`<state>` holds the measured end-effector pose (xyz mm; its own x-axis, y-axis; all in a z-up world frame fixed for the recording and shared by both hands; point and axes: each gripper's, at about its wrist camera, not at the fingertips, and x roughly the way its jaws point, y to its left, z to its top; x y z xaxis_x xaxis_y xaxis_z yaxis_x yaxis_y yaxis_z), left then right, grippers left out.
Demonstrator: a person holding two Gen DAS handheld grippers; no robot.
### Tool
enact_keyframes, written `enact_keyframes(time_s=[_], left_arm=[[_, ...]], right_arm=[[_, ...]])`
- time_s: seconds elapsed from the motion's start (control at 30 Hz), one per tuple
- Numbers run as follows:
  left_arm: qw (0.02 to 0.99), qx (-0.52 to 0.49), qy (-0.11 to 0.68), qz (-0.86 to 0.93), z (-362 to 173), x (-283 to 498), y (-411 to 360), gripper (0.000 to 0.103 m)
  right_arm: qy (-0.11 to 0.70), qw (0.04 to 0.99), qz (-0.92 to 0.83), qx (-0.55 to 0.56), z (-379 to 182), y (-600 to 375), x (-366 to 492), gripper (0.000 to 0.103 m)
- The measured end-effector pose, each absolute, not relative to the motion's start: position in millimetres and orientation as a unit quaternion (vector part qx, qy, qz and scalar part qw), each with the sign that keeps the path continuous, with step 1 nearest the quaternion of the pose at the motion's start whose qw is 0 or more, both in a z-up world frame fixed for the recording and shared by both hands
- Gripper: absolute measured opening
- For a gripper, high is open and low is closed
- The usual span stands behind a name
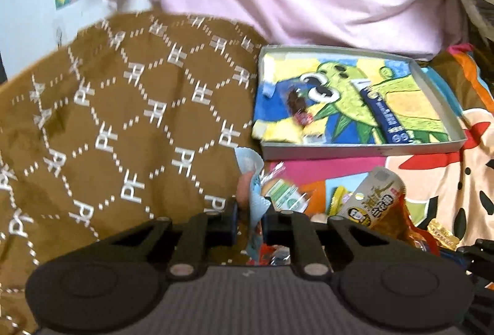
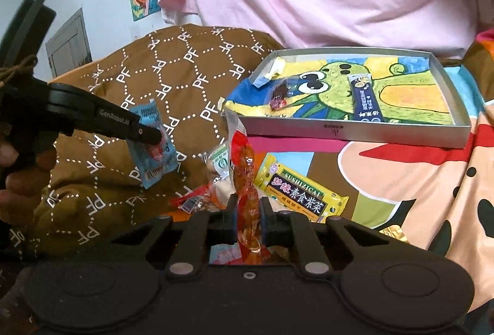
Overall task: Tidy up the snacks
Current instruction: 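Lift both held packets and carry them over the grey tray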
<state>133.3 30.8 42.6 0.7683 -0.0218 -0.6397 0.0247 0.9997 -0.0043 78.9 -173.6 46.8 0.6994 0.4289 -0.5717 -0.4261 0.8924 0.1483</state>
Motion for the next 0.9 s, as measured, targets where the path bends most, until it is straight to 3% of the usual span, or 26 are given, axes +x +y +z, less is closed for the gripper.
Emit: enact_keyframes(time_s=[0.4,0.9], left_arm=[[0.957,0.013,0.288,-0.036,80,146,-29,0.016],[0.965,-0.021,0.249,-0.077,93,253,-120,0.016]], right_arm=[[0.251,0.947,0.197,0.033,83,-208,91,0.013],[0.179,0.974,0.104,0.087,93,-290,199,0.013]])
